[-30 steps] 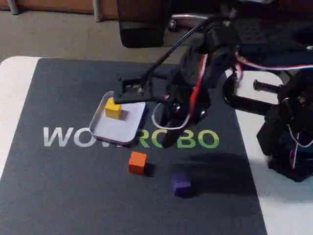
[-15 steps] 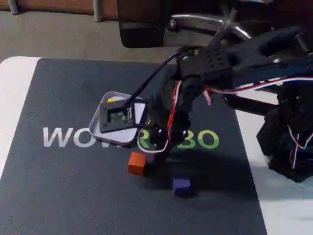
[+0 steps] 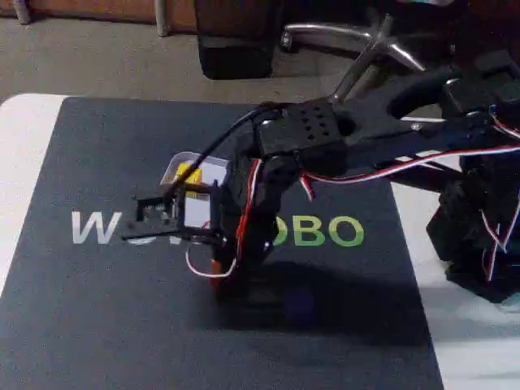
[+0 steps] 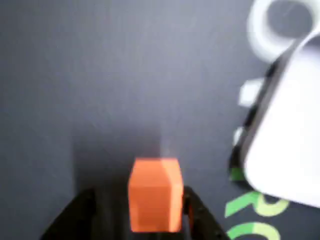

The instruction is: Move blocks one by one until all three blocks are in the tray.

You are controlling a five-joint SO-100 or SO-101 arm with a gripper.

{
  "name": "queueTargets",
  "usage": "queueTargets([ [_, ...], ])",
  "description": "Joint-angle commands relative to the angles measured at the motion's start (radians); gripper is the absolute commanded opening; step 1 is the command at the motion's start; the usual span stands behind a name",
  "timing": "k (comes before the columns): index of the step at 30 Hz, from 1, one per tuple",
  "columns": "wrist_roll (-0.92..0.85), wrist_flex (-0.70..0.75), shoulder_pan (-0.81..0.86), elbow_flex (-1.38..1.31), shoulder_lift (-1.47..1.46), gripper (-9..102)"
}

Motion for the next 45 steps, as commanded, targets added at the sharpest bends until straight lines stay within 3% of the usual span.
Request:
queueTargets([
  [1, 0.008, 0.021, 0.005, -0.049, 0.012, 20],
  [8, -0.003, 0.086, 0.032, -0.049, 0.025, 20],
  [30, -0.029, 0.081, 0.046, -0.055, -0.044, 18],
  [45, -0.023, 0.083, 0.043, -0.121, -0.092, 1],
])
